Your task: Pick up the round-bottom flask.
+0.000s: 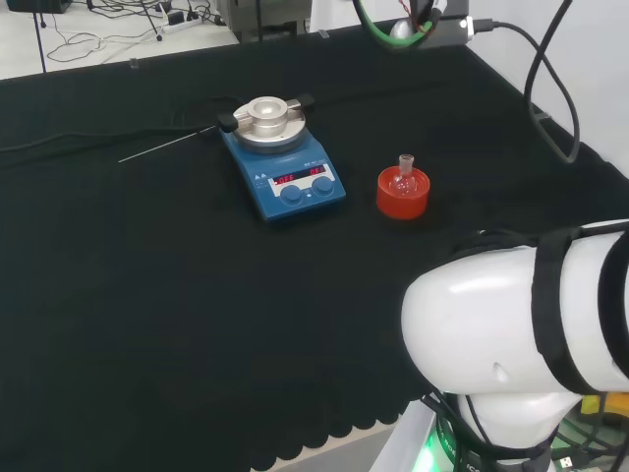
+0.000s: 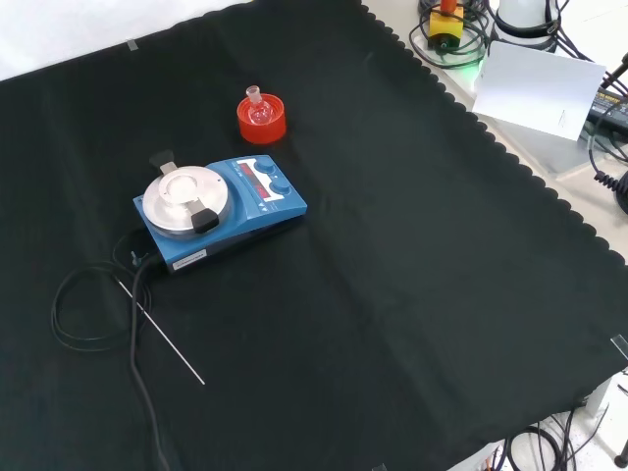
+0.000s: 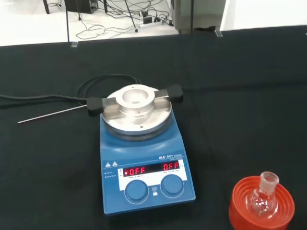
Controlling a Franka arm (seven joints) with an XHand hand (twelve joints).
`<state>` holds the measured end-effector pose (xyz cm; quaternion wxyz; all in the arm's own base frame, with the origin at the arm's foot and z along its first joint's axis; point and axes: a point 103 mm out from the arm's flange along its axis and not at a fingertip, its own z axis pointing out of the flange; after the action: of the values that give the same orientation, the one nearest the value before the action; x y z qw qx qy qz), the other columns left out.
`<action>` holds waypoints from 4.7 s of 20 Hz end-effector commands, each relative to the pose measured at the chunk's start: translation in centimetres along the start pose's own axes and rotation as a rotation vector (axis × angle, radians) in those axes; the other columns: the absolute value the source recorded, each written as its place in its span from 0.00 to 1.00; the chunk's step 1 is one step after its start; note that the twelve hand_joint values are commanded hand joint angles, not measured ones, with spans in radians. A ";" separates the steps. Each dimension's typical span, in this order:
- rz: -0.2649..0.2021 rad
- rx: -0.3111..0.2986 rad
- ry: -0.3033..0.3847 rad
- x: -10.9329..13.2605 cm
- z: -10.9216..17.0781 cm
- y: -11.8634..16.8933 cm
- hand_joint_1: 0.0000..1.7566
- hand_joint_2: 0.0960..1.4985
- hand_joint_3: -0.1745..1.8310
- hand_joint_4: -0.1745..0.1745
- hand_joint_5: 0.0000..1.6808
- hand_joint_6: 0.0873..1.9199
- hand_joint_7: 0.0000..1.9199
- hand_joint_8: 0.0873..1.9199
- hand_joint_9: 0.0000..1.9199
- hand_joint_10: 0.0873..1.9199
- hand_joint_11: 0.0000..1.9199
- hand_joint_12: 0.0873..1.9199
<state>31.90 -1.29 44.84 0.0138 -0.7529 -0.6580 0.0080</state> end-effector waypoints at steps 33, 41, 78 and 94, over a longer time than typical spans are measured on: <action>0.139 0.089 0.091 -11.7 20.2 15.1 0.36 0.59 0.26 0.42 0.27 0.01 0.07 0.29 0.14 0.34 0.00 0.71; 0.172 0.132 0.112 -14.1 24.8 15.0 0.40 0.53 0.32 0.41 0.31 0.01 0.08 0.30 0.16 0.34 0.00 0.73; 0.212 0.207 0.117 -13.8 32.5 13.5 0.52 0.37 0.43 0.34 0.37 0.27 0.10 0.31 0.20 0.33 0.01 0.74; 0.240 0.184 0.081 -14.1 32.7 13.7 0.54 0.38 0.44 0.30 0.43 0.33 0.10 0.32 0.21 0.34 0.03 0.74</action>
<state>42.61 -16.71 11.69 0.1110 -0.8206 -0.5593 0.0372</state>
